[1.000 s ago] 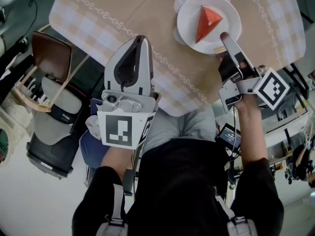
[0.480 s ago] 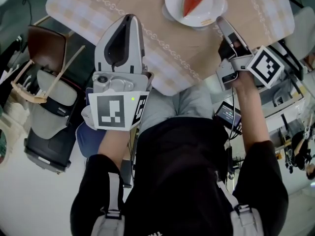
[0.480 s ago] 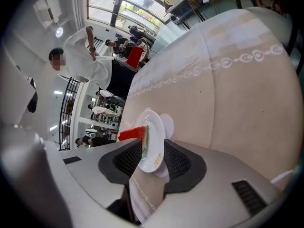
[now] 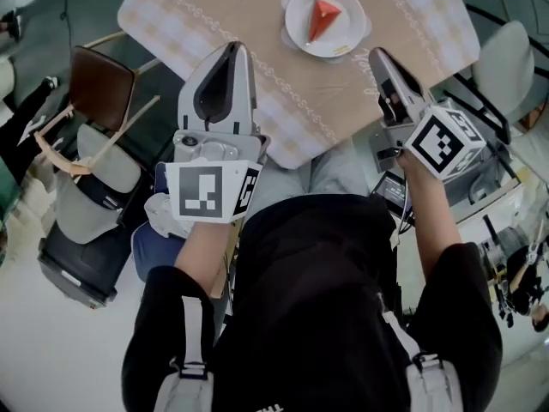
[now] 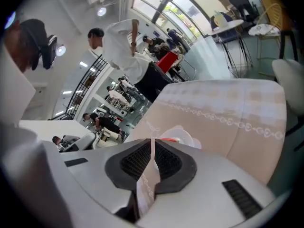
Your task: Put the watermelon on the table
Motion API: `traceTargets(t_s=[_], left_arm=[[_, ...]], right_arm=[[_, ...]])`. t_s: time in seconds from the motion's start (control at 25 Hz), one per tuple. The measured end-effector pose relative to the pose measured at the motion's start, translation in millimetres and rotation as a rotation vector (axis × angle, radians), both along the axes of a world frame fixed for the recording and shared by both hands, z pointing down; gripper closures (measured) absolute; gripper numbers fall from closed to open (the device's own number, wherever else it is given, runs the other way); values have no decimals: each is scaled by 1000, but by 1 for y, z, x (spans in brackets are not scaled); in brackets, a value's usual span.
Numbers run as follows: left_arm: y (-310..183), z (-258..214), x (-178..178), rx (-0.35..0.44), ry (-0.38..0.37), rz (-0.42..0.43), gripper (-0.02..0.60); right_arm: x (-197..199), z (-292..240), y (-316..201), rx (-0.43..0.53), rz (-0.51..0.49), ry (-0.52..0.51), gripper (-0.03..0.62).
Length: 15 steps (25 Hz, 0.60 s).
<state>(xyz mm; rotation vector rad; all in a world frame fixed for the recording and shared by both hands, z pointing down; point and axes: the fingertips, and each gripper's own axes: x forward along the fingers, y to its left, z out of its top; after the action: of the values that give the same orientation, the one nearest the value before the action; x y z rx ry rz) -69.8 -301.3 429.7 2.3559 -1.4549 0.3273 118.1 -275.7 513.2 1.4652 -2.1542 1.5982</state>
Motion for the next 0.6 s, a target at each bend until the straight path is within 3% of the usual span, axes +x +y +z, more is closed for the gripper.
traceTargets(t_s=[0.16,0.28,0.6], left_arm=[[6,-29,8,30,11,-13,571],[13,-51,14,47,4,-24,571],[28,-107,21,113,-37,-86,571]], right_arm=[[-19,-47,3,148,-133,4,572],[-27,-71,14,196,-217,59,574],[-24,-126,13,312,-278,-7,576]])
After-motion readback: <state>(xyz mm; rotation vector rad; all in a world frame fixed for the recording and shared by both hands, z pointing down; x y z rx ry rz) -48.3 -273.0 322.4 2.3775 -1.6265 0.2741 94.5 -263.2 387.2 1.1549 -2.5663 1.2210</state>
